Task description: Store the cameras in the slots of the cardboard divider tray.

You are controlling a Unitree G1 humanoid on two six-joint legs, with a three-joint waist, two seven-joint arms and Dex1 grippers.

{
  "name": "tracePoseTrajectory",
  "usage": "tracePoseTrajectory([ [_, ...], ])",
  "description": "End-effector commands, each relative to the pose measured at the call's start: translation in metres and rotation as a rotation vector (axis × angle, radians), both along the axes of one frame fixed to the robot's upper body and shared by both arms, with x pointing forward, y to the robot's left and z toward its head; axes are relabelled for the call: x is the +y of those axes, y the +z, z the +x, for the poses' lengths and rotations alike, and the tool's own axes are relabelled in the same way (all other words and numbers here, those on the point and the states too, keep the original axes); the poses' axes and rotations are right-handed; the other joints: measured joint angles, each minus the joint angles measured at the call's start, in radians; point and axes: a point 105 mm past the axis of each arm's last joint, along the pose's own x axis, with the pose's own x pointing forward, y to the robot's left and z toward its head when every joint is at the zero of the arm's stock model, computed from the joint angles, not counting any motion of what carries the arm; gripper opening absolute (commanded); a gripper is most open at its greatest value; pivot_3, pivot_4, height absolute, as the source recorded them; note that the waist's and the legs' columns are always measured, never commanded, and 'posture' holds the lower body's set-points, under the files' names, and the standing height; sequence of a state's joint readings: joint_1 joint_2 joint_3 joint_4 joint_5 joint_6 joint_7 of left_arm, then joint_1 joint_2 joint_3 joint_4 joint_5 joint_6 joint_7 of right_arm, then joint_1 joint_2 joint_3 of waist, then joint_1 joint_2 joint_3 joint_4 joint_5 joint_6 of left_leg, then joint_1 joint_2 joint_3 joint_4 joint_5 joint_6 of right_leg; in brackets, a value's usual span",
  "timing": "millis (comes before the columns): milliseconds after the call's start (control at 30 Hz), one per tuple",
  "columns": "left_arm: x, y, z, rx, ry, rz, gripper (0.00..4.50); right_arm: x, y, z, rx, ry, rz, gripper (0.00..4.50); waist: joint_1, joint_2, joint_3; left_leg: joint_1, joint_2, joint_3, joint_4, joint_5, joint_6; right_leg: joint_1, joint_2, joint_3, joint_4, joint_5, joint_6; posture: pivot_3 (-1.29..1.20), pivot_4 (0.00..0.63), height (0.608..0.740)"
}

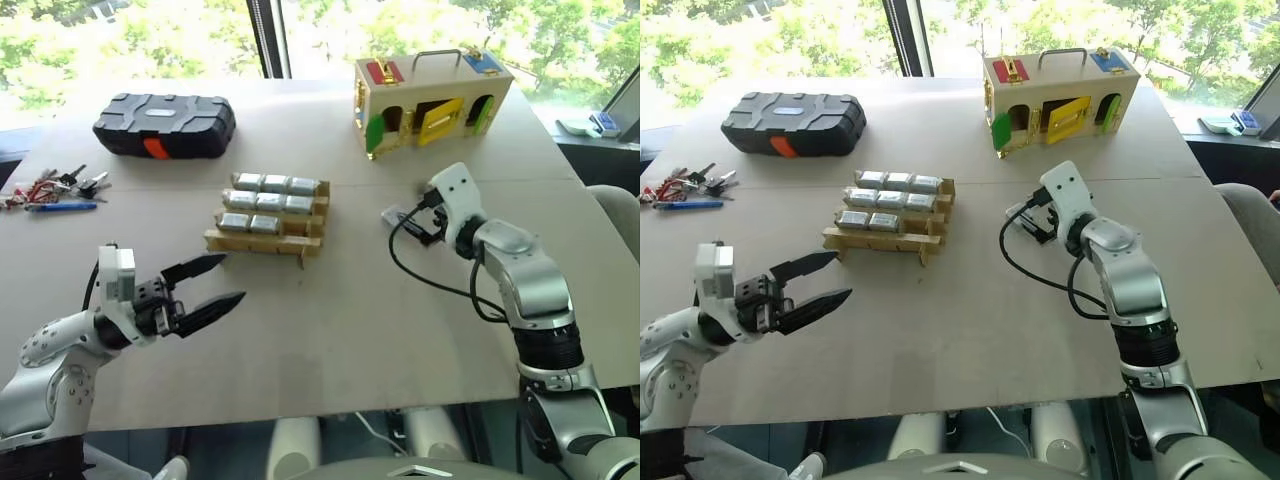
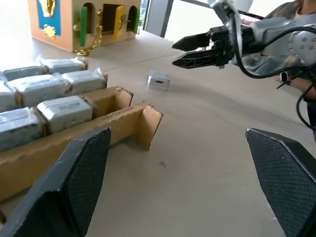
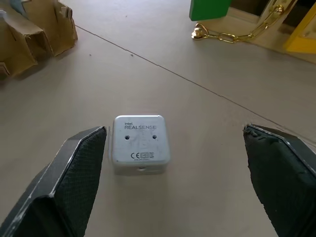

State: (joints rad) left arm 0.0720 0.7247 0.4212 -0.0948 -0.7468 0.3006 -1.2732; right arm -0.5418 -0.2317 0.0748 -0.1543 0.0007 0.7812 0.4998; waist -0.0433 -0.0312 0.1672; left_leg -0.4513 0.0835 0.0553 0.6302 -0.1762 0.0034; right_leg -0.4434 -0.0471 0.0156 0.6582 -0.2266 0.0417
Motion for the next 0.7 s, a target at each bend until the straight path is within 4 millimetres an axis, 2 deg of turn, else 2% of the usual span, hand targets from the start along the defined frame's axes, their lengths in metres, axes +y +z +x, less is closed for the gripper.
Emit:
tracePoseTrajectory([
  [33, -0.004, 0.009, -0.002, -0.023, -0.035, 0.011, 4.50, 0.007, 0.010, 0.004, -0.040, 0.029, 0.033, 4.39, 0.002, 0.000, 0.000, 0.000, 0.000, 0.000, 0.000, 0.000, 0.000, 0.000, 0.000, 0.000, 0.000, 0.000, 0.000, 0.00, 0.150, 0.740],
  [533, -0.010, 0.018, -0.006, -0.023, -0.064, 0.009, 4.50, 0.006, -0.028, 0.028, 0.041, 0.030, 0.044, 4.39, 0.002, -0.001, 0.000, 0.000, 0.000, 0.001, 0.000, 0.000, 0.000, 0.000, 0.000, 0.001, 0.000, 0.000, 0.000, 0.00, 0.150, 0.740],
  [633, -0.012, 0.019, -0.007, -0.026, -0.063, 0.006, 4.50, 0.004, -0.029, 0.033, 0.028, 0.025, 0.044, 3.63, 0.002, -0.001, 0.000, 0.000, 0.000, 0.001, 0.000, 0.000, 0.000, 0.000, 0.000, 0.001, 0.000, 0.000, 0.000, 0.00, 0.150, 0.740],
  [700, -0.014, 0.021, -0.006, -0.025, -0.061, 0.003, 4.50, 0.004, -0.027, 0.033, 0.012, 0.034, 0.042, 2.61, 0.002, -0.001, 0.000, 0.000, 0.000, 0.001, 0.000, 0.000, 0.000, 0.000, 0.000, 0.001, 0.000, 0.000, 0.000, 0.00, 0.150, 0.740],
])
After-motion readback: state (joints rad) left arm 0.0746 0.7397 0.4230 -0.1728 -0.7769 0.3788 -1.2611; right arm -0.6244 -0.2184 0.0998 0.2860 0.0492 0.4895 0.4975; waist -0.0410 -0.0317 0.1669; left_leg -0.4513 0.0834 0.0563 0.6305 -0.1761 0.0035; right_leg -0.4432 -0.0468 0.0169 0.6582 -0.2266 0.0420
